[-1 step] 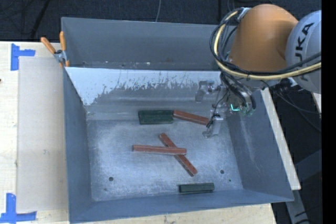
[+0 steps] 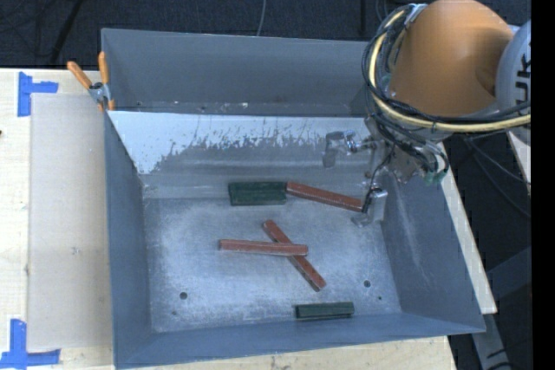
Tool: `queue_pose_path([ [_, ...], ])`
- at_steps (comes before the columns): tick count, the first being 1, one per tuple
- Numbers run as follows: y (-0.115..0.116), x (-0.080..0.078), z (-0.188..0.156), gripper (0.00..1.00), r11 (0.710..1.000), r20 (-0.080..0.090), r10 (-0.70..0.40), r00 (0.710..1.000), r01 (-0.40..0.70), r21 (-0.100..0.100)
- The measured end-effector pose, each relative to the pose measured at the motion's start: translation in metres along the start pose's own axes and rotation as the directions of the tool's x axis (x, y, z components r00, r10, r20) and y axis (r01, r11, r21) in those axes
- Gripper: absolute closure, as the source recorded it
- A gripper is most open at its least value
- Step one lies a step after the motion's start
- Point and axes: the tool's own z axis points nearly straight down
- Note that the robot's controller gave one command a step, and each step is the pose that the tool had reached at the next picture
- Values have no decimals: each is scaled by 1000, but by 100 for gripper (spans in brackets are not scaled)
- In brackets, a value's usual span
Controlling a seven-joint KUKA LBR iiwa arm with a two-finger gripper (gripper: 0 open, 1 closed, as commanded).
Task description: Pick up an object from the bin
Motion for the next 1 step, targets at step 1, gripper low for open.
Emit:
queue_pose_path([
  [1, 16, 8, 159, 0, 999, -12, 31, 999, -31, -4],
])
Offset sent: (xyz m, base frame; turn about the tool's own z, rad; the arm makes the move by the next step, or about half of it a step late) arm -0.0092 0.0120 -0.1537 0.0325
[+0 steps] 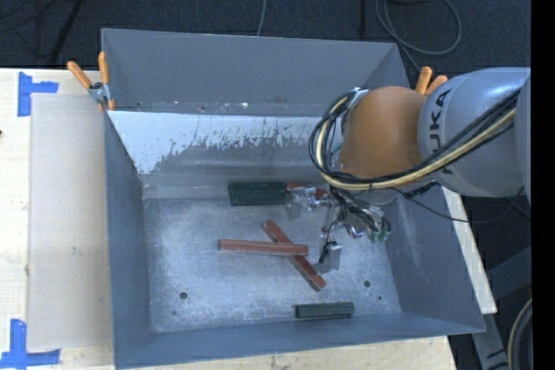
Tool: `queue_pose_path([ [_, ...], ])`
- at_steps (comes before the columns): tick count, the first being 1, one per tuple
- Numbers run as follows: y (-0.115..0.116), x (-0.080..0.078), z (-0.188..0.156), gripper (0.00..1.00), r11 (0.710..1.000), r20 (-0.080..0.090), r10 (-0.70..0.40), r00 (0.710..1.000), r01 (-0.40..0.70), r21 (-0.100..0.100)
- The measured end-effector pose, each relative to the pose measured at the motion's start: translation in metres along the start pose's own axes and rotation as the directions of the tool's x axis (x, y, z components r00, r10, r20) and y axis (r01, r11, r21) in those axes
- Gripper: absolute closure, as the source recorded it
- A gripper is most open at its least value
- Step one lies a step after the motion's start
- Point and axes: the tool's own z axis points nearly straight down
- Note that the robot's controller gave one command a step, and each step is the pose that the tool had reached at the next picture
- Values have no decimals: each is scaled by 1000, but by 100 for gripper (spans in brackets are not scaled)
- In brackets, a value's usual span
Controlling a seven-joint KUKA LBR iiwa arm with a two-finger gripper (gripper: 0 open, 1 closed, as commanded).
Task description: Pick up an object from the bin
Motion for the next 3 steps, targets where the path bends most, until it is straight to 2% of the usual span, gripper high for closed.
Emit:
queue_pose_path([
  [1, 50, 23, 32, 0, 1000, 1, -3, 1000, 3, 2],
  [2, 47, 21, 30, 100, 1000, 6, -2, 1000, 2, 3],
  [3, 36, 6, -91, 100, 964, 12, -267, 964, 267, 8],
])
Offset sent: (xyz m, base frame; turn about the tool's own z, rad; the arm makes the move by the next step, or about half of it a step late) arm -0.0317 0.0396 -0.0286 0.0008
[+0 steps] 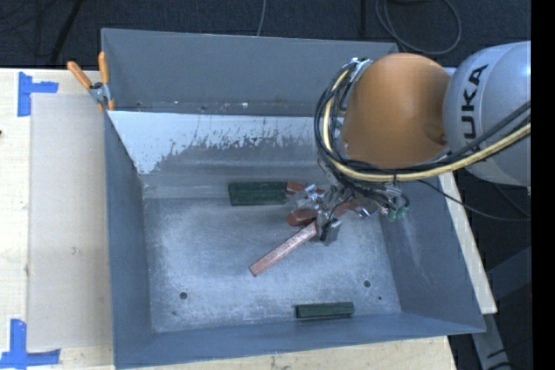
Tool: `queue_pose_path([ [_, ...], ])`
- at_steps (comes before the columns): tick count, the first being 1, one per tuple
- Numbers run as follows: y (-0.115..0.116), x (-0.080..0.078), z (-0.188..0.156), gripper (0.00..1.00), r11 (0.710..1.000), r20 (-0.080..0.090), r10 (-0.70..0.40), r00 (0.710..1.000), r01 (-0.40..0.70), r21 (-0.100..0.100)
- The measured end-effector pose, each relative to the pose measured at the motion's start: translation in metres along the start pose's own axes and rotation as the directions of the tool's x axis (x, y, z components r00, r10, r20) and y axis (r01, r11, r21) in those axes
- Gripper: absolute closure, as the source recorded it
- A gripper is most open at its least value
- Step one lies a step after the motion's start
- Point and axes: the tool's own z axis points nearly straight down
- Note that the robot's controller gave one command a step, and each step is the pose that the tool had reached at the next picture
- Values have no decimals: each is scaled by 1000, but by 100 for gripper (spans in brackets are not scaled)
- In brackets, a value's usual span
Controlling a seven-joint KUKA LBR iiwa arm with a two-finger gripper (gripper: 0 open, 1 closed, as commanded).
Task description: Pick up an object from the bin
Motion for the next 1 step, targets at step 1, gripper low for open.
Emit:
queue_pose_path([
  [1, -12, -16, -174, 100, 998, 5, -55, 998, 55, 2],
])
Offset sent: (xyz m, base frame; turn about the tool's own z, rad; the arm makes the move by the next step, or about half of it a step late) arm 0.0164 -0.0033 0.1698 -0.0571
